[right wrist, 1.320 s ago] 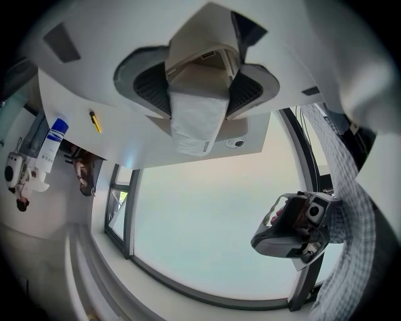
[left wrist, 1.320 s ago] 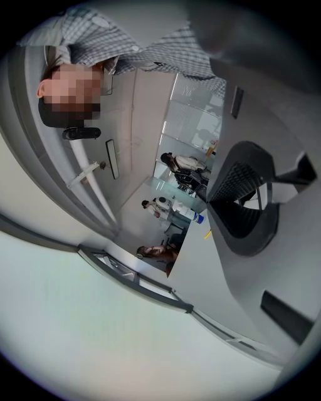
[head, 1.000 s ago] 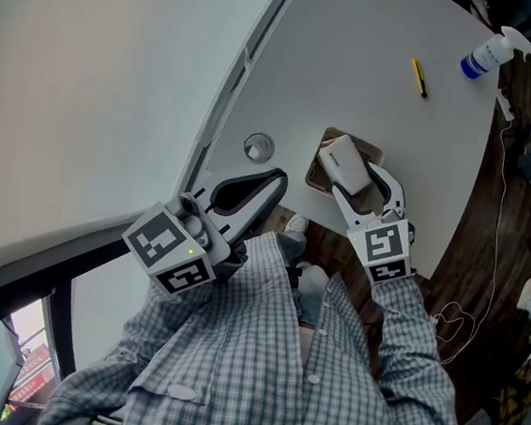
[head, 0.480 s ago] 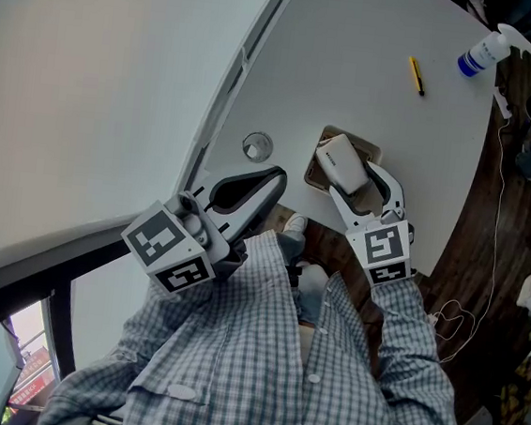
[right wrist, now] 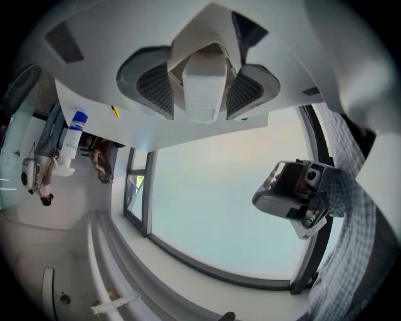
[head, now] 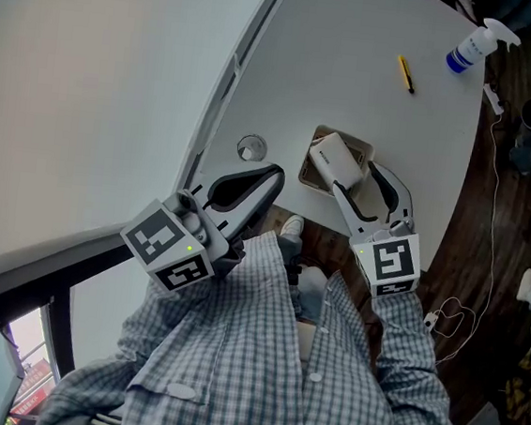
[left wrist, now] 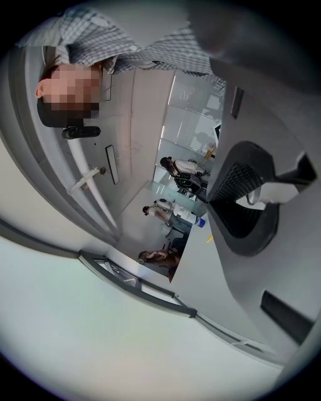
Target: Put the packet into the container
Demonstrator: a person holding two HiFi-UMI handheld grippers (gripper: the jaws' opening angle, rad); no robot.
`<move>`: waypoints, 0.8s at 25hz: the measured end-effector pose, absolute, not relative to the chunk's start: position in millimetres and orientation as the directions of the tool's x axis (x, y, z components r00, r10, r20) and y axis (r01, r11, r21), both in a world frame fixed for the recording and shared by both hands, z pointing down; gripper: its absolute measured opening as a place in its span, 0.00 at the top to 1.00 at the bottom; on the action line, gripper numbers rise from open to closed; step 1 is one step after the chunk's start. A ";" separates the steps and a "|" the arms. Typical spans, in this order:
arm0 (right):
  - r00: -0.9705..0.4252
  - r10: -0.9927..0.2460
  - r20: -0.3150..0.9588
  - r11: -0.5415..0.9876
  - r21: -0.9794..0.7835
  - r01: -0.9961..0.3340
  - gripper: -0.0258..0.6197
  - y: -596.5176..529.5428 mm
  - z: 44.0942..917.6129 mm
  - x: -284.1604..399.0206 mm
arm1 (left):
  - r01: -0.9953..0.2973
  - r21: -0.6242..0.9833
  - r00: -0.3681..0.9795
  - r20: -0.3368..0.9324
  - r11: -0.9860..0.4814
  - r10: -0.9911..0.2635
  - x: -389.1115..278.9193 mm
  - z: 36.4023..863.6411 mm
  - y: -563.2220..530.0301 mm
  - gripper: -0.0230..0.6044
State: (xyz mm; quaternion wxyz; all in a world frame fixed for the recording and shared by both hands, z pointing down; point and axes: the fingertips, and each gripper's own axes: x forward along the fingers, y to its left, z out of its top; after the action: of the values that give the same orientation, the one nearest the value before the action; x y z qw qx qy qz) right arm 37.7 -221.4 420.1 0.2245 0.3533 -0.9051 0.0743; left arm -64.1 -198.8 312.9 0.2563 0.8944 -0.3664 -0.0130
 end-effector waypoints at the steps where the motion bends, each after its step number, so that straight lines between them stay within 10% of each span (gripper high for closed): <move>1: -0.647 -0.619 0.444 0.733 0.032 -0.679 0.54 -221.1 413.8 39.3 | -0.650 0.464 0.731 0.165 -0.602 -0.663 -64.5 312.3 -198.9 0.95; 9: -0.591 -0.750 0.296 0.636 0.078 -0.768 0.89 -221.2 358.7 62.2 | -0.638 0.445 0.746 0.153 -0.628 -0.649 -61.6 306.7 -196.7 0.95; 20: -0.511 -0.843 0.167 0.523 0.033 -0.852 0.94 -209.6 312.5 99.4 | -0.623 0.434 0.759 0.134 -0.651 -0.637 -59.3 299.0 -194.8 0.95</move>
State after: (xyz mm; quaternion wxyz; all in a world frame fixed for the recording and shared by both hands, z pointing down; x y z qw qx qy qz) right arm 99.4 -209.6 312.5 0.0813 0.4877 -0.8688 0.0265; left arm -59.3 -194.8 299.0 0.2330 0.9084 -0.3469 -0.0150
